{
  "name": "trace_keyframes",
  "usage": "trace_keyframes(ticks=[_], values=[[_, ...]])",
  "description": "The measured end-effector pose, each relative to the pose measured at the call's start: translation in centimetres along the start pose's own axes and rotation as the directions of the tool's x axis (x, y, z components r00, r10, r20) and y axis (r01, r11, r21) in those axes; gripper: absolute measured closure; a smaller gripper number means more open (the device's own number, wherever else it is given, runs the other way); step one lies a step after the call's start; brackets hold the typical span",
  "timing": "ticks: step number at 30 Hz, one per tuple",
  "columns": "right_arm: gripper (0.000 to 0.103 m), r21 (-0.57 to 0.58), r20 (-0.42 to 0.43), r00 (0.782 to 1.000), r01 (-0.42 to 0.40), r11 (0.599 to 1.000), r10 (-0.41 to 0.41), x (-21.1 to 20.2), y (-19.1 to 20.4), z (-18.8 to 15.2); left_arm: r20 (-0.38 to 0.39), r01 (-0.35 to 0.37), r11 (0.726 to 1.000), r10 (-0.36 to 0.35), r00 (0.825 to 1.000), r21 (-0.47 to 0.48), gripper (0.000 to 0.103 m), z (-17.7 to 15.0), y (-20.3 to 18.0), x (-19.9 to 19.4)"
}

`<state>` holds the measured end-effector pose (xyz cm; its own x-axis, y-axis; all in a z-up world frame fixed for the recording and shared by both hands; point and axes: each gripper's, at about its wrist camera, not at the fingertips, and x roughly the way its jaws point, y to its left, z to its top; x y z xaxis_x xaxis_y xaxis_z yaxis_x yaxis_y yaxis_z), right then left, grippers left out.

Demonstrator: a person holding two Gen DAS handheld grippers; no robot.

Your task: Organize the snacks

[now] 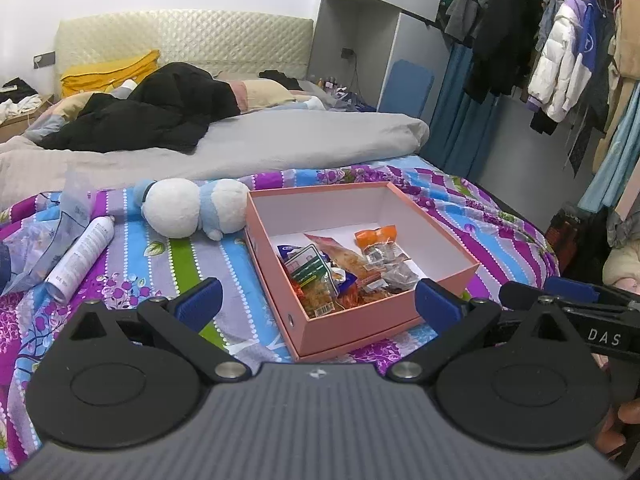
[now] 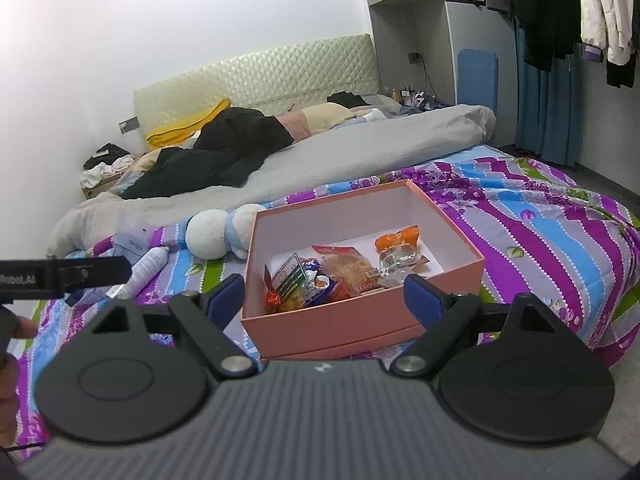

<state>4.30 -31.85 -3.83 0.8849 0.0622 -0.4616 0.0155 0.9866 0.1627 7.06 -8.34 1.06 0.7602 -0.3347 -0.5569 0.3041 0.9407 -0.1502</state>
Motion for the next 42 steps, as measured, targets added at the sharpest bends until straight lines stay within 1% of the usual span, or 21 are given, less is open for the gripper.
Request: trace_keyframes(ticks=[11, 16, 19, 27, 42], values=[[0.015, 0.0, 0.005, 1.0, 0.009, 1.0, -0.009, -0.28, -0.05, -0.03, 0.01, -0.022, 1.0, 0.022, 1.0, 0.012, 0.0, 0.25, -0.46, -0.19], [0.015, -0.002, 0.004, 1.0, 0.008, 1.0, -0.008, -0.27, -0.08, -0.03, 0.01, -0.011, 1.0, 0.011, 1.0, 0.006, 0.0, 0.19, -0.38, -0.25], [0.015, -0.004, 0.005, 1.0, 0.007, 1.0, -0.007, -0.3, -0.12, 0.0, 0.017, -0.019, 1.0, 0.019, 1.0, 0.014, 0.0, -0.01, -0.43, -0.37], [0.015, -0.012, 0.01, 1.0, 0.006, 1.0, -0.006, -0.46, -0.17, 0.12, 0.005, -0.01, 1.0, 0.01, 1.0, 0.017, 0.0, -0.09, -0.74, -0.34], [0.015, 0.014, 0.011, 1.0, 0.013, 1.0, -0.013, -0.42, -0.36, 0.16, 0.009, -0.013, 1.0, 0.013, 1.0, 0.016, 0.0, -0.21, -0.86, -0.51]])
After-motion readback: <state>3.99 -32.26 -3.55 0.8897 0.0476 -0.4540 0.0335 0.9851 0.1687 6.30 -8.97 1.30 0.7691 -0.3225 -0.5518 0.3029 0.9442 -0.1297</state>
